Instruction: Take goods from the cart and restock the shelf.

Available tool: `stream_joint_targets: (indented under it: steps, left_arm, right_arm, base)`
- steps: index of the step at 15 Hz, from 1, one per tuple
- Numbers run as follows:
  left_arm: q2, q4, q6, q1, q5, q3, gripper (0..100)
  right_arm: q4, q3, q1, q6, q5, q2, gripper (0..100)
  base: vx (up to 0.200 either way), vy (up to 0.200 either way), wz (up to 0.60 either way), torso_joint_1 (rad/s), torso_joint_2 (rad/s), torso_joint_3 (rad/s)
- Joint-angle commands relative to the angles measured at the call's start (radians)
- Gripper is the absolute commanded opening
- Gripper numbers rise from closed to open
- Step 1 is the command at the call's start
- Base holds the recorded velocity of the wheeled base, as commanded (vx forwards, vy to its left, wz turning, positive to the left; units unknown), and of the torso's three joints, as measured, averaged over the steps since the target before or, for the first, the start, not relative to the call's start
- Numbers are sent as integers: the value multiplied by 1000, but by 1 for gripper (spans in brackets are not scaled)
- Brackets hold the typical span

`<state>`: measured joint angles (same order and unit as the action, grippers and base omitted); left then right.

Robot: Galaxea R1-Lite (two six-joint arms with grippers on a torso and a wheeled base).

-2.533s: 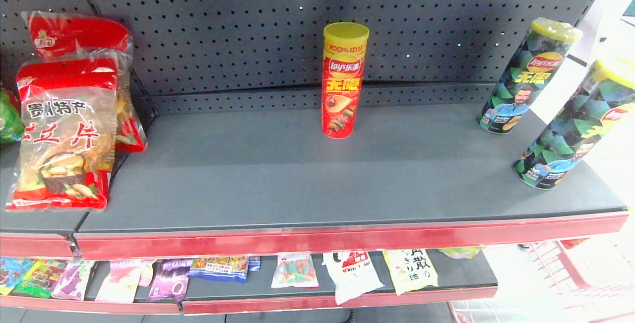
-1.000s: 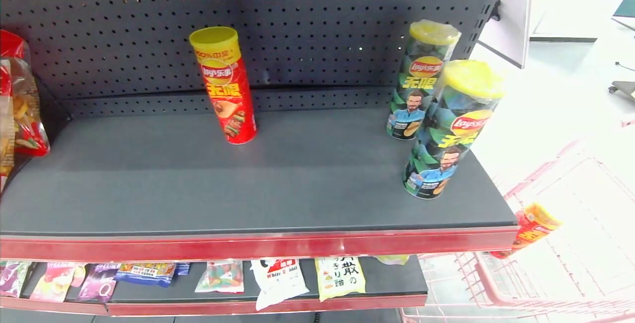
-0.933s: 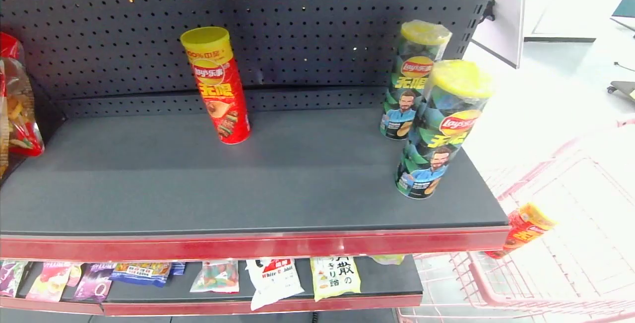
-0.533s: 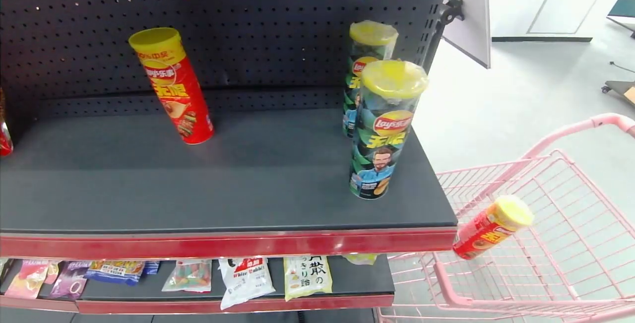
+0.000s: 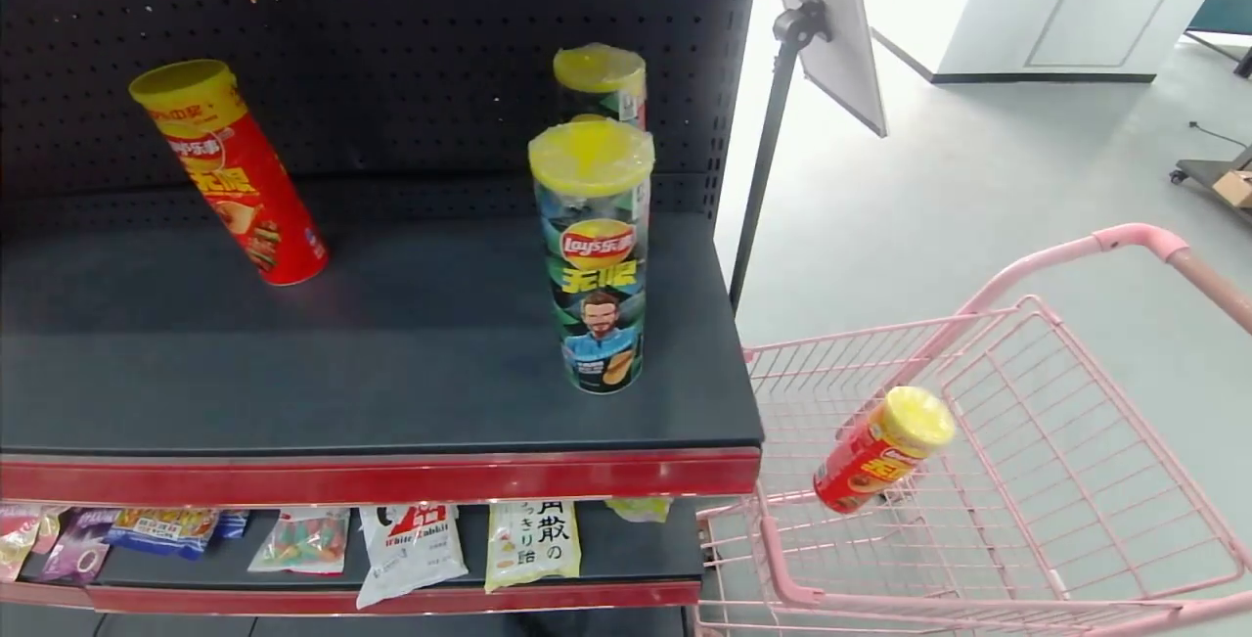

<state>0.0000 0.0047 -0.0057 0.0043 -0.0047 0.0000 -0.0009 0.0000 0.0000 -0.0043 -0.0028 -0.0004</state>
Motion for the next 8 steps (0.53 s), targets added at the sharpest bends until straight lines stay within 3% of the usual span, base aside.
stream_joint_targets:
  steps: [1, 6, 8]
  left_arm:
    - [2, 0, -2, 0, 0, 0, 100]
    - [2, 0, -2, 0, 0, 0, 100]
    - [2, 0, 1, 0, 0, 0, 100]
  right_arm:
    - [-1, 0, 0, 0, 0, 0, 100]
    - [-1, 0, 0, 0, 0, 0, 100]
    - [1, 0, 0, 0, 0, 0, 100]
  base:
    - [0, -200, 0, 7, -7, 2]
    - [0, -200, 0, 4, 1, 2]
    - [0, 0, 0, 0, 0, 0]
